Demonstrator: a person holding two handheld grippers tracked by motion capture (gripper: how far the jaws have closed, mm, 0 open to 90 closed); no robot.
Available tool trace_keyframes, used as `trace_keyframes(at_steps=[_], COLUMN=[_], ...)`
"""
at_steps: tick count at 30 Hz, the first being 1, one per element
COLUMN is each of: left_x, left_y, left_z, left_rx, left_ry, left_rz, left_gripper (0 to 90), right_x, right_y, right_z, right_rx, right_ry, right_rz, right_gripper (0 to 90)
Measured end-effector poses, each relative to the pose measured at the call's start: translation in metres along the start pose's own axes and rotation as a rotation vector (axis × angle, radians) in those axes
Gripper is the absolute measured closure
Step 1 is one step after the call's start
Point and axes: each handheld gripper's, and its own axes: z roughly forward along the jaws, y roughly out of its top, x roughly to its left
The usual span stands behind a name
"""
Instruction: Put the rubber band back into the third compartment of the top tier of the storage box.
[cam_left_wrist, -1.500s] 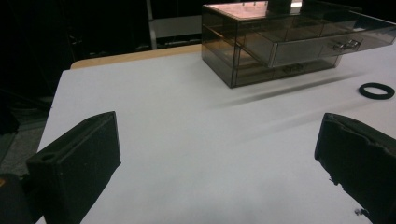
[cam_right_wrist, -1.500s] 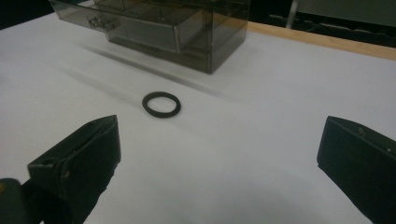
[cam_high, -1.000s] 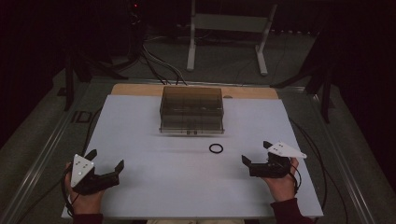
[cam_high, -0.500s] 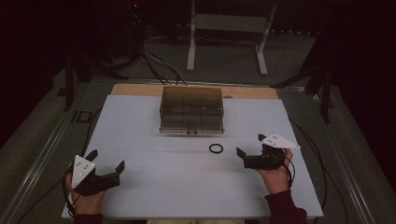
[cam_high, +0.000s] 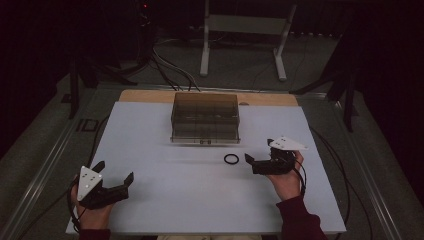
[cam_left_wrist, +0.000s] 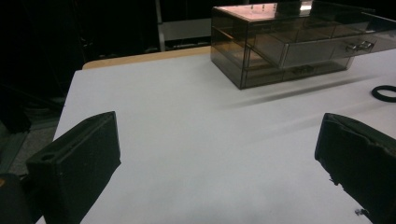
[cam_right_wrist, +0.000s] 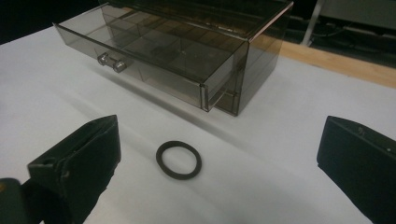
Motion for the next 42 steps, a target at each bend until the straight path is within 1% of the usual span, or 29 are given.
trace_keyframes(at_steps=[2, 5, 8, 11, 20, 21, 22, 23, 25, 26, 30, 32, 38, 42], left_x=[0.000, -0.001, -0.001, -0.001, -0.001, -0.002, -0.002, -0.002, -0.002, -0.002, -0.002, -0.002, -0.002, -0.003], left_y=[0.000, 0.000, 0.000, 0.000, -0.001, -0.001, -0.001, -0.001, -0.001, -0.001, -0.001, -0.001, -0.002, -0.002], left_z=[0.000, 0.000, 0.001, 0.001, 0.001, 0.001, 0.001, 0.001, 0.001, 0.001, 0.001, 0.001, 0.002, 0.002], left_rx=[0.001, 0.001, 0.003, 0.005, 0.004, 0.004, 0.002, 0.002, 0.001, 0.001, 0.002, 0.001, 0.005, 0.005], left_ry=[-0.001, 0.000, -0.002, -0.004, -0.005, -0.002, 0.000, 0.000, 0.004, 0.004, 0.004, 0.005, 0.001, -0.001], left_rz=[-0.001, -0.001, -0.002, 0.003, 0.005, 0.005, 0.005, 0.005, 0.008, 0.008, 0.007, 0.007, 0.008, 0.008], left_gripper=[0.9, 1.0, 0.9, 0.9, 0.9, 0.9, 1.0, 1.0, 1.0, 1.0, 1.0, 1.0, 1.0, 1.0], right_x=[0.000, 0.000, 0.000, 0.000, 0.003, 0.003, 0.005, 0.005, 0.004, 0.004, 0.003, 0.003, 0.000, 0.000], right_y=[0.000, 0.000, 0.001, 0.001, 0.001, 0.001, 0.001, 0.001, 0.000, 0.000, -0.002, -0.003, -0.009, -0.011], right_z=[0.002, 0.010, 0.013, 0.019, 0.035, 0.037, 0.040, 0.042, 0.045, 0.045, 0.054, 0.055, 0.068, 0.072], right_rx=[0.008, 0.026, 0.030, 0.035, 0.065, 0.068, 0.082, 0.090, 0.102, 0.102, 0.134, 0.138, 0.187, 0.199], right_ry=[0.003, 0.000, 0.002, 0.012, 0.023, 0.023, 0.015, 0.008, 0.017, 0.017, 0.022, 0.025, 0.041, 0.047], right_rz=[0.004, -0.004, -0.007, 0.010, 0.014, 0.012, 0.016, 0.016, 0.026, 0.026, 0.031, 0.031, 0.051, 0.056], right_gripper=[0.2, 0.2, 0.2, 0.3, 0.3, 0.9, 4.8, 5.0, 5.3, 5.3, 5.5, 5.6, 7.1, 14.7])
